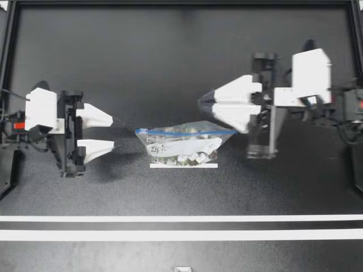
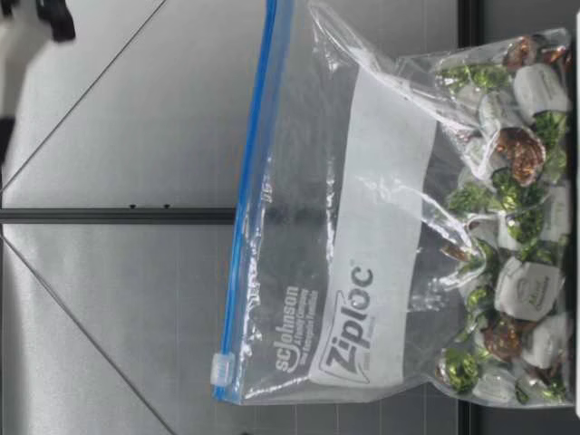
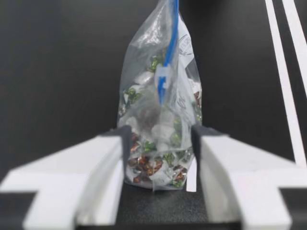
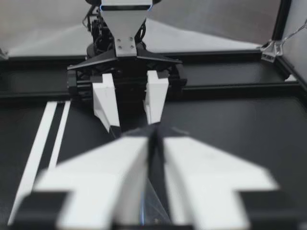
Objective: Slide open the ziploc bag.
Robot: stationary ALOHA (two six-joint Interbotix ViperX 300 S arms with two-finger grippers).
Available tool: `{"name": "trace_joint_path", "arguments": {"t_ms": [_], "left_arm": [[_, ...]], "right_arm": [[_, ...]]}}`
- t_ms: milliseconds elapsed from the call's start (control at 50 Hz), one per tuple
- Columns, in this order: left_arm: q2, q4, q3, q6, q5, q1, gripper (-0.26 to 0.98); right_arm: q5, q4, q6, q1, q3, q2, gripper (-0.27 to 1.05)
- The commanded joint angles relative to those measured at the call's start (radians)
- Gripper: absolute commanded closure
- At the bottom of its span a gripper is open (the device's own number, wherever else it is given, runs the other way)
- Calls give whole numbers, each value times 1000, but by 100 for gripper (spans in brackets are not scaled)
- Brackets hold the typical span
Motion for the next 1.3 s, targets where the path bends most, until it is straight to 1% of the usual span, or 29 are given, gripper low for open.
{"name": "trace_joint_path", "arguments": {"t_ms": [0,40,100,320,420,620,980,1020,1080,1200,1280], "left_arm": [[37,-2,-17,-2,-58,5,32],[55,-5,-18,-2,-81,5,32],[75,-11,-21,-2,-112,5,32],[106,-15,-26,2,-186,6,32],[124,-17,-34,2,-196,6,32],[172,-17,-52,-11,-224,8,32],[199,-18,-64,-12,-233,6,34],[201,-18,-64,-12,-233,6,36],[202,-18,-64,-12,-235,6,43],[202,-18,-64,-12,-244,6,62],[202,-17,-64,-12,-245,6,71]], "right_arm": [[20,-25,0,-8,-72,43,33],[38,-37,-2,-6,-97,71,27],[74,-46,-2,-8,-137,107,22],[270,-81,-29,-8,-290,232,22],[313,-81,-43,-6,-334,273,22],[330,-81,-44,0,-380,334,22],[331,-83,-40,25,-399,390,22],[331,-83,-40,31,-402,396,22],[333,-81,-40,35,-407,405,22],[333,-81,-38,37,-413,417,22],[333,-81,-38,37,-413,419,22]]}}
